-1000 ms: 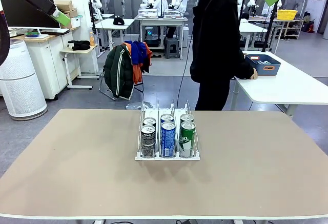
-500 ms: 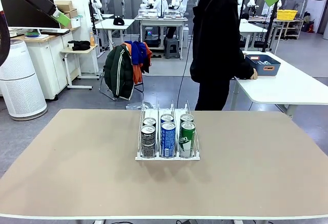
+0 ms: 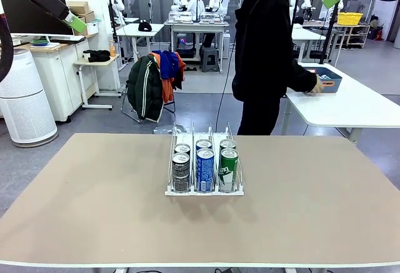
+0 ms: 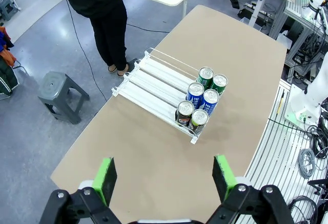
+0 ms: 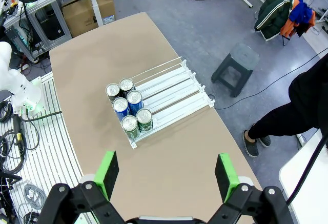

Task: Fill the beverage cans into the dispenser.
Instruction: Pick up the Ionic drink handed by the human.

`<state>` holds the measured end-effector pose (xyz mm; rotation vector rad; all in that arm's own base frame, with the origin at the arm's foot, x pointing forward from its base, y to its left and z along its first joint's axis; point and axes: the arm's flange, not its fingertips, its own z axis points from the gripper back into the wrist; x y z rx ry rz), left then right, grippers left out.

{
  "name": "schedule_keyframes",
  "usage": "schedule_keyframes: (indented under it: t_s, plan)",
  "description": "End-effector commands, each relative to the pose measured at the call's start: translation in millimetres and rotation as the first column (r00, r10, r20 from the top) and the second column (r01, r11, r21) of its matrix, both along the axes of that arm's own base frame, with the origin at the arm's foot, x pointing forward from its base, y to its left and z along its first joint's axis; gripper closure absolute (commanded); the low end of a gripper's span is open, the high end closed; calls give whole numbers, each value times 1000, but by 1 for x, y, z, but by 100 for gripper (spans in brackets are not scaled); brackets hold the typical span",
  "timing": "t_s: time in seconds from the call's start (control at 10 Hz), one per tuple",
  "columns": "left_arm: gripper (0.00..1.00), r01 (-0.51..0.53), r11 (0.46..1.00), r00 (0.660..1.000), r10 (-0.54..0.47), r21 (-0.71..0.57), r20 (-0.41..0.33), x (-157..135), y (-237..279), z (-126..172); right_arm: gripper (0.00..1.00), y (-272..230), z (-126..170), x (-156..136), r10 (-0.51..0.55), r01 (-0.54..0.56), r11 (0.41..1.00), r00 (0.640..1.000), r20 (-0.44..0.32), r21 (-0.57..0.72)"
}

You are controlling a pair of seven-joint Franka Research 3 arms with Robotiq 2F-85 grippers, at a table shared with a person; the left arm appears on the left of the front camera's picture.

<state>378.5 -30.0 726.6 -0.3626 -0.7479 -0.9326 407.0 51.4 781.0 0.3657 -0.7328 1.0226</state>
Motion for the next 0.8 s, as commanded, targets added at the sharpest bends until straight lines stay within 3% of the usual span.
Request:
schedule_keyframes:
  t_s: [0.0,0.7]
  plan:
    - [0,4,1000,1000,-4,1,0,0,-1,0,0,1,0,1,6,-6,1000,1000,-3,8]
    - [0,4,1000,1000,-4,1,0,0,-1,0,0,1,0,1,6,-6,1000,1000,-3,8]
